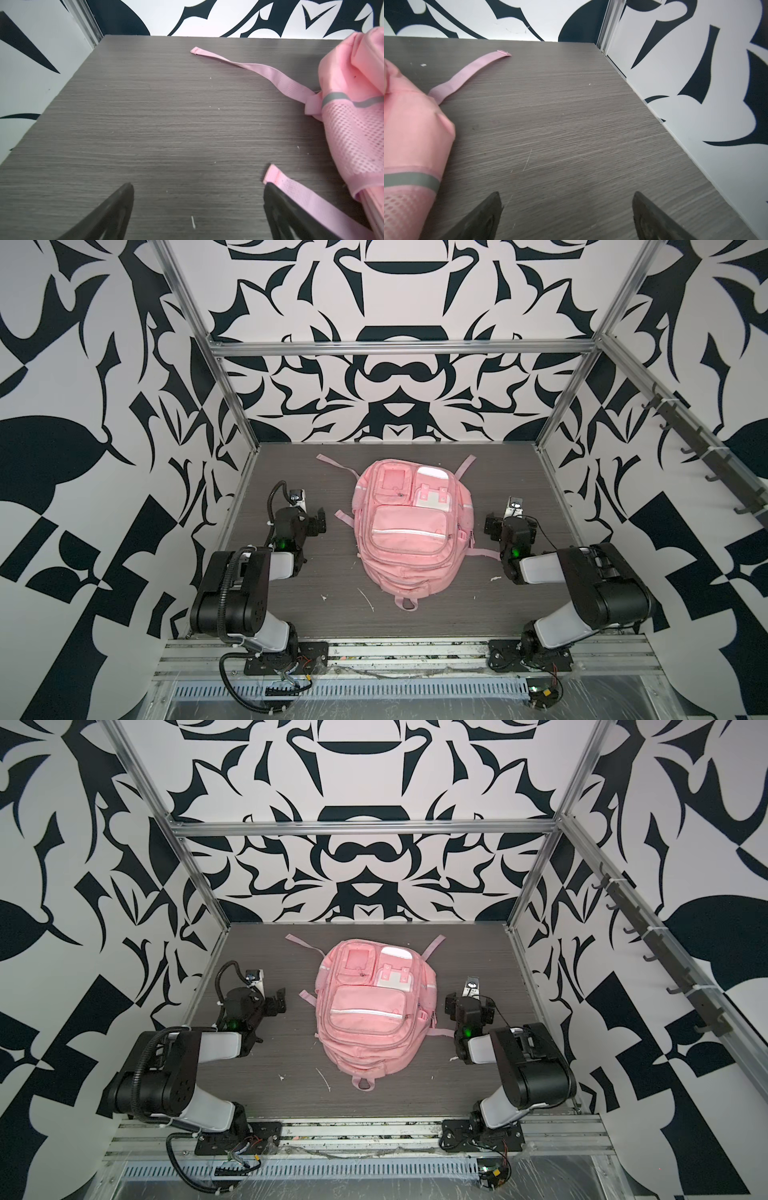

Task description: Pack the student bag

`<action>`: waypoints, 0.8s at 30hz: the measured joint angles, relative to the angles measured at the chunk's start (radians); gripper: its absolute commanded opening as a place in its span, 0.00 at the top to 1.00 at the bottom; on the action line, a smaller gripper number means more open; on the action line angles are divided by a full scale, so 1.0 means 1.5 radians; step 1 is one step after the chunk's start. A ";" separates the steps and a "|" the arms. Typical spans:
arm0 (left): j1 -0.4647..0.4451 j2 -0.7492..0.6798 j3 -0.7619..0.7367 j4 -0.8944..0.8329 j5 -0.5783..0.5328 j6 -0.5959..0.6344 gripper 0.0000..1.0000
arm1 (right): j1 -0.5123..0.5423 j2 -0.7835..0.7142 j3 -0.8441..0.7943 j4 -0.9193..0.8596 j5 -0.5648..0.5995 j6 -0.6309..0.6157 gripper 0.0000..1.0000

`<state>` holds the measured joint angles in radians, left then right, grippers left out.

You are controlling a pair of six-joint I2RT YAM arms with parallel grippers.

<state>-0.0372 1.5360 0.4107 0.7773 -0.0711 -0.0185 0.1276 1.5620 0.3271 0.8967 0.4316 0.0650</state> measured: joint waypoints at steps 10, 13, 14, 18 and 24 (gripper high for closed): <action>0.003 0.008 -0.008 0.034 0.031 0.001 0.01 | 0.000 0.004 -0.001 0.014 -0.002 -0.008 0.00; 0.003 0.008 -0.008 0.039 0.033 0.001 0.01 | 0.000 0.004 -0.001 0.014 -0.004 -0.009 0.00; 0.003 0.008 -0.008 0.040 0.033 0.001 0.01 | 0.000 0.004 -0.001 0.014 -0.004 -0.009 0.01; 0.003 0.008 -0.012 0.055 0.034 0.001 0.01 | 0.000 0.004 -0.001 0.015 -0.006 -0.009 0.00; 0.003 0.008 -0.017 0.063 0.034 0.005 0.01 | 0.000 0.004 -0.001 0.015 -0.006 -0.009 0.00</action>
<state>-0.0326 1.5482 0.3855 0.8722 -0.0204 -0.0109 0.1276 1.5681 0.3264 0.9188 0.4221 0.0517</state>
